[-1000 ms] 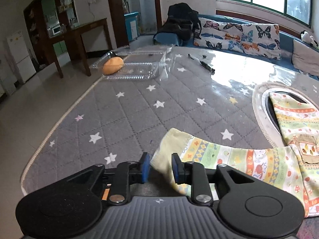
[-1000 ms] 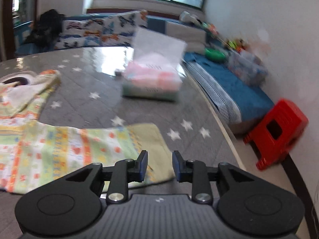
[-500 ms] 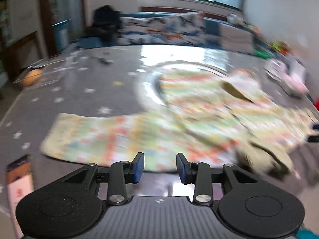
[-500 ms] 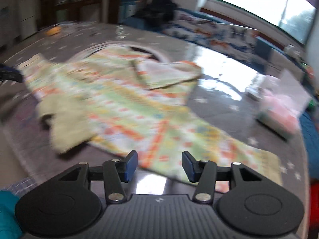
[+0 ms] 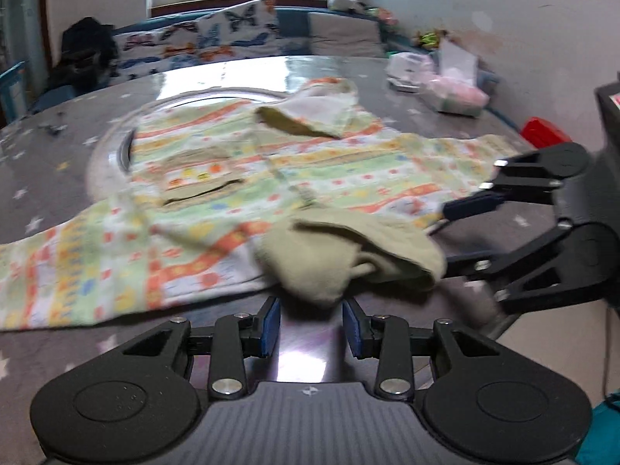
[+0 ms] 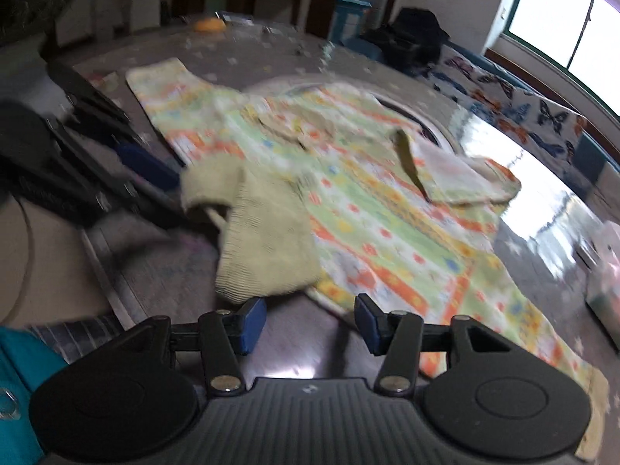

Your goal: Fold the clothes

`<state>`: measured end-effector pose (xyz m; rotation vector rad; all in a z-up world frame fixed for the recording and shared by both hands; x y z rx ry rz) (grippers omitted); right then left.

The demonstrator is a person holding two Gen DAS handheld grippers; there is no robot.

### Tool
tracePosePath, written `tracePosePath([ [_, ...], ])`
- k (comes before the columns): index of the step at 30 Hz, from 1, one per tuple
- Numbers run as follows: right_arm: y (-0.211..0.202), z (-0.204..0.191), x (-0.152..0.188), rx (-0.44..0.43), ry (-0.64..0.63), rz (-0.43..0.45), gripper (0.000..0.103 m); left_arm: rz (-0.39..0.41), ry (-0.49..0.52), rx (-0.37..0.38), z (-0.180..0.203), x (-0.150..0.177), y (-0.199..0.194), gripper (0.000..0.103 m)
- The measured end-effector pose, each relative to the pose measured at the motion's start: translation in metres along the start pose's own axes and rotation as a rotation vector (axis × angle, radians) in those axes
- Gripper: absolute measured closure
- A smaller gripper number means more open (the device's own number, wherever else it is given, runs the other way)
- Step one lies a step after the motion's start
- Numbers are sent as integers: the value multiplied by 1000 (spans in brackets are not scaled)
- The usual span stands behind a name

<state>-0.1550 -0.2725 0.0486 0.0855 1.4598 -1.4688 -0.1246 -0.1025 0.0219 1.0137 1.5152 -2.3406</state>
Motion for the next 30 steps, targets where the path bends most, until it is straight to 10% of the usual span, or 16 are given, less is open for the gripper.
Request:
tracePosePath([
  [8,-16,25,-18,12,108,124,43,208,-120,55,-22,-41,-36,56],
  [18,9,22,-9,-18,112,39,43,102,-162,-60,-45,-36,-9,56],
  [30,50,-7,-8,-63,31,-131,43,57,-98,-3,-22,-14,28,55],
])
Point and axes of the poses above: each gripper's, at about its wrist camera, not at the fingertips, and y roughly the way its jaws point, z to its right, x to its underside, the point moved 2 cm from there along y, roughly the way its jaws point, and after that the axes turned 13 degrees about -y, right-handed, at the moved point
